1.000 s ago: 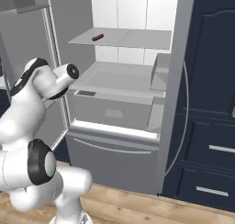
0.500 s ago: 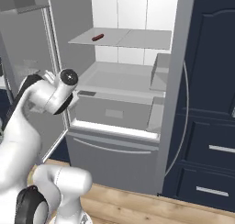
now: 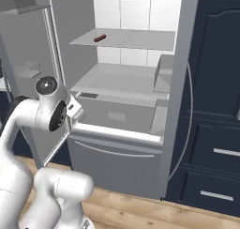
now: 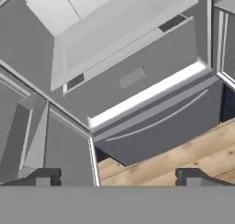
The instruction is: Move the hot dog bun to the plate on the dining table and place the condiment next to that plate. Then navigate to the fridge and take the sausage and place it on the plate as well.
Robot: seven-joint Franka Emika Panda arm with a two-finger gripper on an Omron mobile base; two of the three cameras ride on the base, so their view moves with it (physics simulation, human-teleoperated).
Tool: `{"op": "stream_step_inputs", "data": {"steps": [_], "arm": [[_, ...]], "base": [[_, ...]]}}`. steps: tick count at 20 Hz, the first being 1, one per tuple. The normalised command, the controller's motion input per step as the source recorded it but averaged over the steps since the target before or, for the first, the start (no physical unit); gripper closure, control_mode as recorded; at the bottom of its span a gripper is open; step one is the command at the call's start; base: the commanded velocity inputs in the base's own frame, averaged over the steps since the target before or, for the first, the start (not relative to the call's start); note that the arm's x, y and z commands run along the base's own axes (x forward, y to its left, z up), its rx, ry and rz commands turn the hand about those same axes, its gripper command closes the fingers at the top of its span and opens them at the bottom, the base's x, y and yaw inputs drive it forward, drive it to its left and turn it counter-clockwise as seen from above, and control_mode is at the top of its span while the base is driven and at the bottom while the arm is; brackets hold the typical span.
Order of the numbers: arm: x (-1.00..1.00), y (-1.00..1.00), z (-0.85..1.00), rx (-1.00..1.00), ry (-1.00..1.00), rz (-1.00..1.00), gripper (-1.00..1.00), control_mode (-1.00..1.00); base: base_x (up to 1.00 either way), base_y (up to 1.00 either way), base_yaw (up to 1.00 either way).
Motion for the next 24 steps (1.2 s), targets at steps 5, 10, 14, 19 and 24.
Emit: {"op": "stream_step_inputs", "data": {"steps": [5,10,14,19,24], "arm": [[-0.31,-0.56,0.00,-0.51,-0.01,0.00,-1.00,-1.00],[-0.41,-0.76,-0.02,-0.45,-0.02,0.00,-1.00,-1.00],[-0.52,-0.44,0.00,-0.43,0.04,0.05,-1.00,-1.00],[-0.67,0.04,0.02,-0.02,0.03,0.08,-1.00,-1.00],[-0.59,0.12,0.06,0.00,0.19,0.08,-1.00,-1.00]], "base": [[0.00,0.00,0.00],[0.00,0.00,0.00],[0.00,0.00,0.00],[0.00,0.00,0.00],[0.00,0.00,0.00]]}}
